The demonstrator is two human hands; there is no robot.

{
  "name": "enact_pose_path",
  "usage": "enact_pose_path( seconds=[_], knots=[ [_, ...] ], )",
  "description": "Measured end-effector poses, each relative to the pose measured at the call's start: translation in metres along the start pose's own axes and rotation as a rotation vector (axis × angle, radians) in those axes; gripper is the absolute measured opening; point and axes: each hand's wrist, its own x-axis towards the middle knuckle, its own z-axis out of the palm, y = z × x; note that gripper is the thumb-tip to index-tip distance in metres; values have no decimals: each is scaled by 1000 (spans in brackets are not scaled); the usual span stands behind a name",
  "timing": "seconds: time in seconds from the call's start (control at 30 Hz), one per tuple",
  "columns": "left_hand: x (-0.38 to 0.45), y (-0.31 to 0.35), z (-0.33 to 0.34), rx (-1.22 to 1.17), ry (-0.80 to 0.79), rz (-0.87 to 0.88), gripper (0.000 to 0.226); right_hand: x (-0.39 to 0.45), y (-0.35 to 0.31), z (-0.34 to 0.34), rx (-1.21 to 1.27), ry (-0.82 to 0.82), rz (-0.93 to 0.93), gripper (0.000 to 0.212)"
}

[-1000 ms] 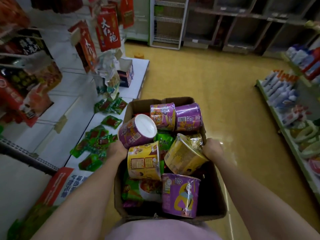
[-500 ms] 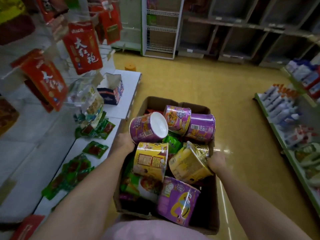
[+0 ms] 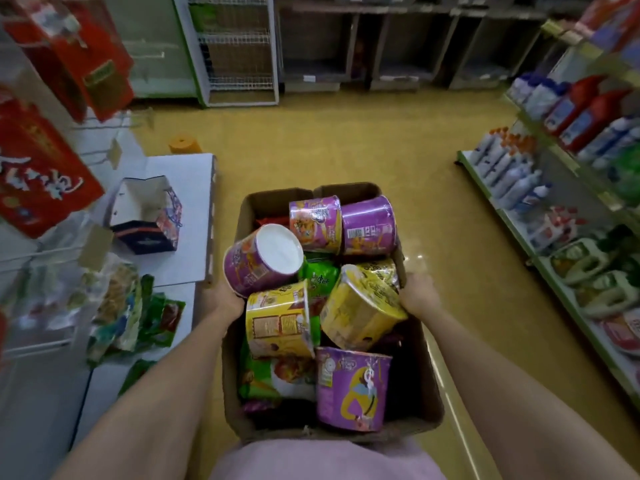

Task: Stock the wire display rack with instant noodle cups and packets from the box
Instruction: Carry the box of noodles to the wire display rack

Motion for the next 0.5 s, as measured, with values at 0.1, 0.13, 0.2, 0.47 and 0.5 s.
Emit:
enact_pose_path(
  seconds=[0.1,0.13,0.2,0.47,0.5],
  knots=[
    [30,22,0,49,-40,-1,29,38,-10,-5,-41,-39,-2,31],
    [40,31,0,42,-40,-4,28,53,-14,-7,-48,-48,-8,32],
    [61,53,-1,21,-22,-14,27,89,-22,-16,-52,-78,-35,31],
    [142,180,-45,-12,142,-3,26,221,-48,-95,-24,-37,-117,26],
    [151,194,-48,11,146,10,26,234,-48,-102,-13,-41,-108,25]
  ],
)
